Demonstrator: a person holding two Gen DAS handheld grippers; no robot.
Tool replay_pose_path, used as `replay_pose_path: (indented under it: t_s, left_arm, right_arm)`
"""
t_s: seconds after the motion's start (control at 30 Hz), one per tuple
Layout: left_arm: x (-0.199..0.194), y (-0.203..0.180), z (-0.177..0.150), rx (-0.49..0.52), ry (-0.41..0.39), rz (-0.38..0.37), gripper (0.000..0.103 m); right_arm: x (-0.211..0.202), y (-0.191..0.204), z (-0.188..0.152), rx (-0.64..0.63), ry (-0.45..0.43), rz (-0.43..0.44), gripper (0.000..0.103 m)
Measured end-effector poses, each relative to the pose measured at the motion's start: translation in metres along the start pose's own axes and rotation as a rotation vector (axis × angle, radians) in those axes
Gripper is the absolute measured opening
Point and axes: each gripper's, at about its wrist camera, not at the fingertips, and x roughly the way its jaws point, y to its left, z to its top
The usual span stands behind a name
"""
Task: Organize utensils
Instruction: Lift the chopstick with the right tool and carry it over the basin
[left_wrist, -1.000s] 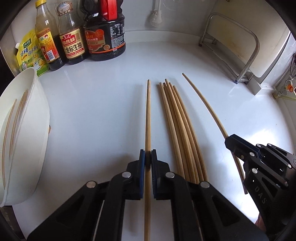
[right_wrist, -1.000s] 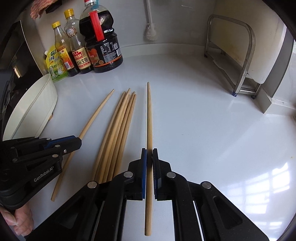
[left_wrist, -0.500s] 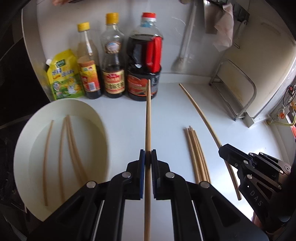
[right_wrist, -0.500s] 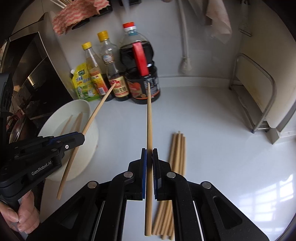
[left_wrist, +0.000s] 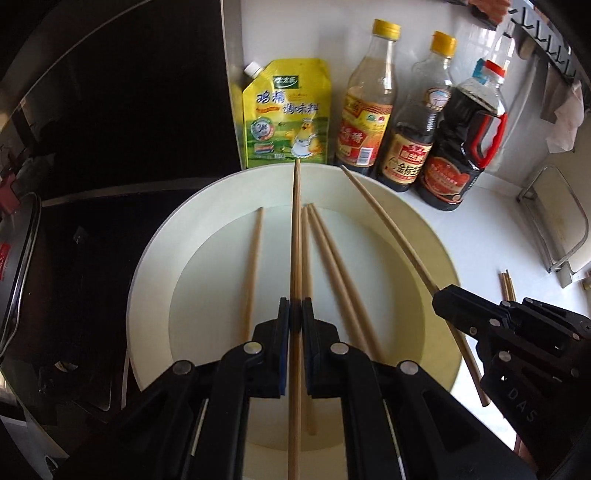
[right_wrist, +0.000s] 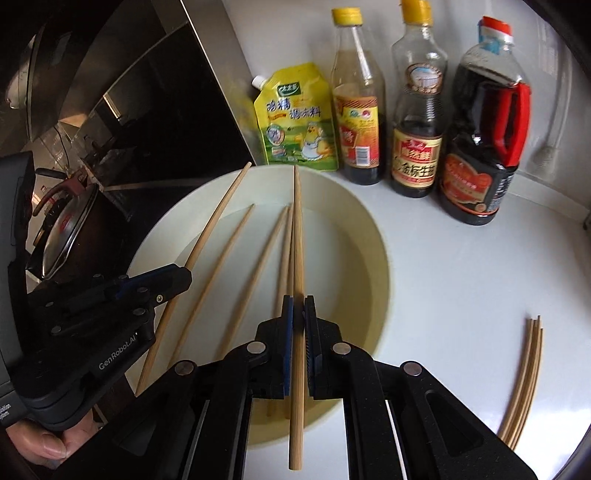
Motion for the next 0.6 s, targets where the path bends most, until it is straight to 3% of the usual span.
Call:
replay_pose_path:
  t_s: [0.27, 0.6]
  left_arm:
    - [0.038, 0.026, -0.005, -0.011, 0.08, -0.023, 0.007]
    - [0.054, 0.033, -0.008, -0.04, 0.126, -0.074, 0.01]
  right_arm:
    - [0.045, 0.018, 0.003, 0.024, 0.103, -0.027, 0.006]
    - [0.056, 0.018, 0.002, 0.051, 0.124, -0.047, 0.007]
